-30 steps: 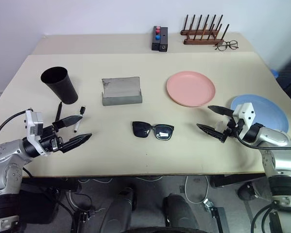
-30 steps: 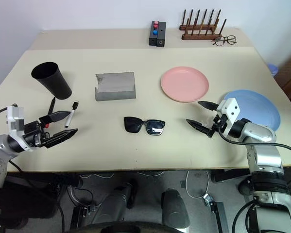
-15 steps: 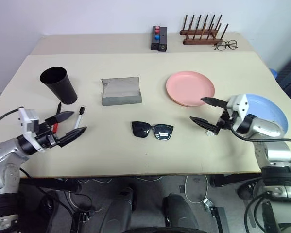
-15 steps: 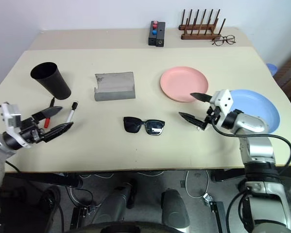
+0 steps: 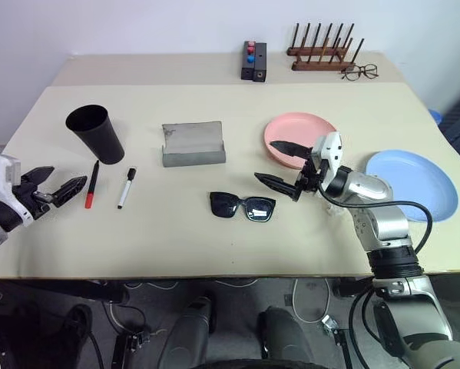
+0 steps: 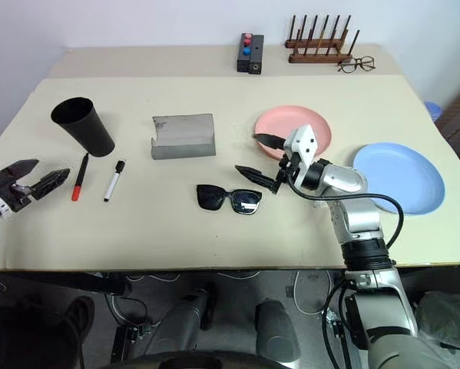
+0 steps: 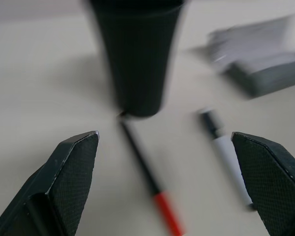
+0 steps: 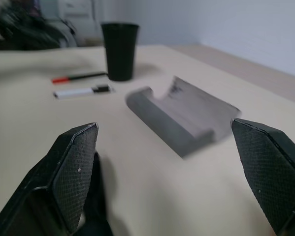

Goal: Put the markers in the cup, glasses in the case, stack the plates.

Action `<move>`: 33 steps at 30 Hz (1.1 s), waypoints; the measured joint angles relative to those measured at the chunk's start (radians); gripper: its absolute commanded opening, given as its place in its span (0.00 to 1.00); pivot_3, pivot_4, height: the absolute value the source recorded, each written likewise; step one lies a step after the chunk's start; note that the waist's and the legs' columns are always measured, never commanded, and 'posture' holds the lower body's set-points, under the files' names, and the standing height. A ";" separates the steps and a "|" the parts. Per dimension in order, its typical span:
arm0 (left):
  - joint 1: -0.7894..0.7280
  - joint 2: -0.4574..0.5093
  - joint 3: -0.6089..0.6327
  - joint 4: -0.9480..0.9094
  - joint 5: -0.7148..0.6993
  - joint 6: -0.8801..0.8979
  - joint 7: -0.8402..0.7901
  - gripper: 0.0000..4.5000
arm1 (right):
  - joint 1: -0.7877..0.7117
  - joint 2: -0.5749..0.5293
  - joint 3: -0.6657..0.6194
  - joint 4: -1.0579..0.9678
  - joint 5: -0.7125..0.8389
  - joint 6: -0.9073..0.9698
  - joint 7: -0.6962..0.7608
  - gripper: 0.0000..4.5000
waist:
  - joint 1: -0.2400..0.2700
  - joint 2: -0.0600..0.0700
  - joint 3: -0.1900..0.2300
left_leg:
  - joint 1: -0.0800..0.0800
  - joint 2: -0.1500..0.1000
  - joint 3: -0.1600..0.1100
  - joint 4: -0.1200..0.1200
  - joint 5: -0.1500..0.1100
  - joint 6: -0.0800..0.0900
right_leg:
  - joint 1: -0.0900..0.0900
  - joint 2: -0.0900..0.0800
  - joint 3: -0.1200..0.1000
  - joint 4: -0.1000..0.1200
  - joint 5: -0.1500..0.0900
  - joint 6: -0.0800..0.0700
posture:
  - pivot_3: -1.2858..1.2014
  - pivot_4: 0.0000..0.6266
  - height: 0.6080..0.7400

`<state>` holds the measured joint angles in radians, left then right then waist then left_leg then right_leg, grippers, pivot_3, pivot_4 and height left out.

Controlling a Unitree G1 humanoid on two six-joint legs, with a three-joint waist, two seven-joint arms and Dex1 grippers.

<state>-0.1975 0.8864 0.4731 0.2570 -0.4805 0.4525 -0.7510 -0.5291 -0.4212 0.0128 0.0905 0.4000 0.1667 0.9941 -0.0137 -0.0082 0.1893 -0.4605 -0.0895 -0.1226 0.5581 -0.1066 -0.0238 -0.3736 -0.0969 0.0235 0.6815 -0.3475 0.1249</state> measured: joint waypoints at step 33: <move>-0.683 -0.030 -0.405 0.535 0.285 0.393 0.098 0.94 | 0.069 0.047 0.130 -0.135 -0.072 -0.110 0.009 0.99 | -0.006 -0.002 0.000 | 0.000 0.000 0.000 0.001 0.003 0.001 | 0.000 0.004 -0.001 0.004 0.001 0.003 | 0.52 0.24 1.00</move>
<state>-0.8807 0.8561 0.0677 0.7916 -0.1955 0.8454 -0.6535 -0.4598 -0.3744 0.1426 -0.0450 0.3284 0.0572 1.0032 -0.0196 -0.0101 0.1892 -0.4605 -0.0898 -0.1229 0.5593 -0.1037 -0.0232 -0.3733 -0.0930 0.0226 0.6858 -0.3461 0.1277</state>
